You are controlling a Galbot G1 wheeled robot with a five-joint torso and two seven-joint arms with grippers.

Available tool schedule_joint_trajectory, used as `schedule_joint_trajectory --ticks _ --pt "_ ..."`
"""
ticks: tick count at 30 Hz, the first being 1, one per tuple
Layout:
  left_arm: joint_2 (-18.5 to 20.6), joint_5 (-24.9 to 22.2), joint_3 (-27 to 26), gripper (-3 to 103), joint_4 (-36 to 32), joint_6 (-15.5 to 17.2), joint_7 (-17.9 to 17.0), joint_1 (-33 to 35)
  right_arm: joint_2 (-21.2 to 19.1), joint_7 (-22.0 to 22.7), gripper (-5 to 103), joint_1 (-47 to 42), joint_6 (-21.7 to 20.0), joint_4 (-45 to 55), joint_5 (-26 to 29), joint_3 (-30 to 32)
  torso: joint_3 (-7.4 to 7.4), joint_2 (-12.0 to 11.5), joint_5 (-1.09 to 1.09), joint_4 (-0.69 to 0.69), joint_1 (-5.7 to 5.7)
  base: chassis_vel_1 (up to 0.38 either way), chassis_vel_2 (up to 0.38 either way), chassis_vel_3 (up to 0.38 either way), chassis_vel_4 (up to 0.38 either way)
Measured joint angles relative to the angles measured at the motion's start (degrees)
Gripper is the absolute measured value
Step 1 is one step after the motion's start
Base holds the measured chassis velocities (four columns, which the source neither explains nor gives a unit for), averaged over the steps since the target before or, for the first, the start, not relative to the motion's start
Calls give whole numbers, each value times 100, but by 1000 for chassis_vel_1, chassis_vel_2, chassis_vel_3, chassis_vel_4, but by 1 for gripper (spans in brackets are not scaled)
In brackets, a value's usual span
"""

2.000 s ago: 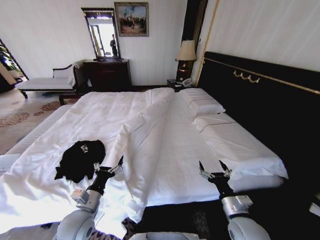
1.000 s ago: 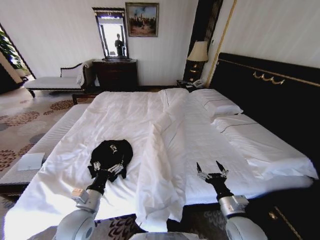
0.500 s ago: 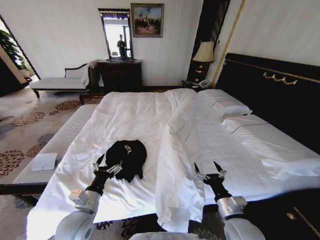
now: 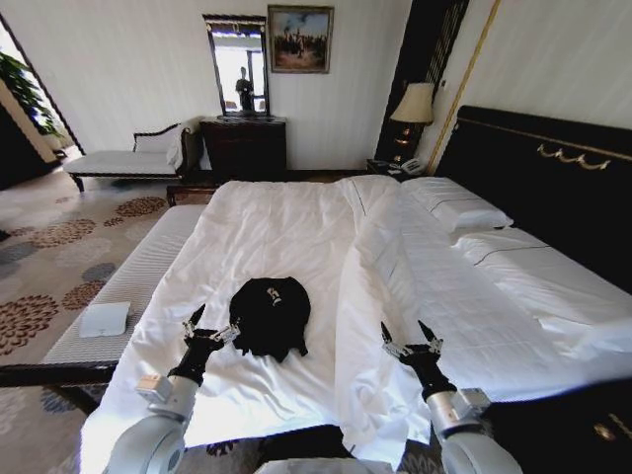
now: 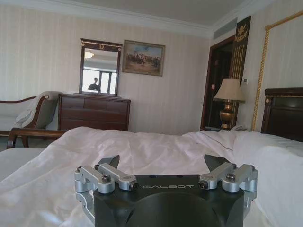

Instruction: Fold the clothes on the bed.

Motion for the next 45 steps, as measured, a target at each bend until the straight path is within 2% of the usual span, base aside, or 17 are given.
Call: schedule_joint_trajectory --ticks 3,7,17,21,23,24,25,26,29,32,34,35,36,38,41,42,45 --pt "-1 -21 -52 100 17 -9 16 28 1 -28 100 0 -202 28 467 -40 0 0 -1 0 0 0 0 0 0" --pt "-1 -39 -85 100 23 -10 20 34 1 -101 100 -40 -318 86 667 -116 -1 1 -5 1 0 0 0 0 0" --pt "16 -62 -78 100 64 -10 20 -10 49 -244 102 -61 -320 -25 260 -203 0 0 -3 0 0 0 0 0 0" --pt "19 -68 -40 100 75 3 12 -38 46 -245 88 -62 -304 -68 262 -202 0 1 -3 0 -1 0 0 0 0" --pt "19 -50 -2 100 83 7 11 -49 43 -244 88 -63 -300 -69 259 -203 -1 1 -3 1 -1 0 0 0 0" --pt "17 -39 19 100 83 9 10 -57 36 -244 77 -66 -299 -68 258 -203 -1 1 -3 0 -1 0 0 0 0" --pt "14 -30 41 100 83 15 9 -64 28 -244 72 -67 -299 -66 257 -203 0 2 -3 0 -1 0 0 0 0" --pt "14 -30 41 100 83 15 9 -64 28 -244 72 -67 -299 -66 257 -203 0 2 -3 0 -1 0 0 0 0" --pt "12 -20 63 100 79 24 -1 -78 10 -244 56 -65 -298 -62 257 -191 0 2 -3 0 -1 0 0 0 0" --pt "13 -19 62 100 75 25 -4 -77 4 -244 50 -63 -298 -58 257 -184 0 1 -3 0 -1 0 0 0 0" --pt "15 -18 53 100 68 25 -5 -71 2 -244 39 -62 -298 -55 252 -183 -1 2 -3 0 -1 0 0 0 0" --pt "15 -18 50 100 66 25 -5 -68 2 -244 39 -61 -298 -55 250 -183 -1 1 -3 1 -2 0 0 0 0" --pt "15 -17 46 100 61 25 -5 -61 5 -244 28 -60 -298 -55 245 -190 -1 1 -3 0 -1 0 0 0 0" --pt "14 -17 45 100 59 25 -5 -58 6 -244 28 -59 -297 -55 245 -194 0 1 -3 0 -1 0 0 0 0" --pt "12 -11 35 100 51 25 -5 -38 26 -241 13 -54 -286 -52 233 -225 -1 1 -3 1 -1 0 0 0 0" --pt "12 -11 35 100 51 25 -5 -38 26 -241 13 -54 -286 -52 233 -225 -1 1 -3 1 -1 0 0 0 0" --pt "9 -9 32 100 48 25 -5 -36 29 -238 3 -53 -283 -47 230 -227 -1 2 -3 1 -1 0 0 0 0"
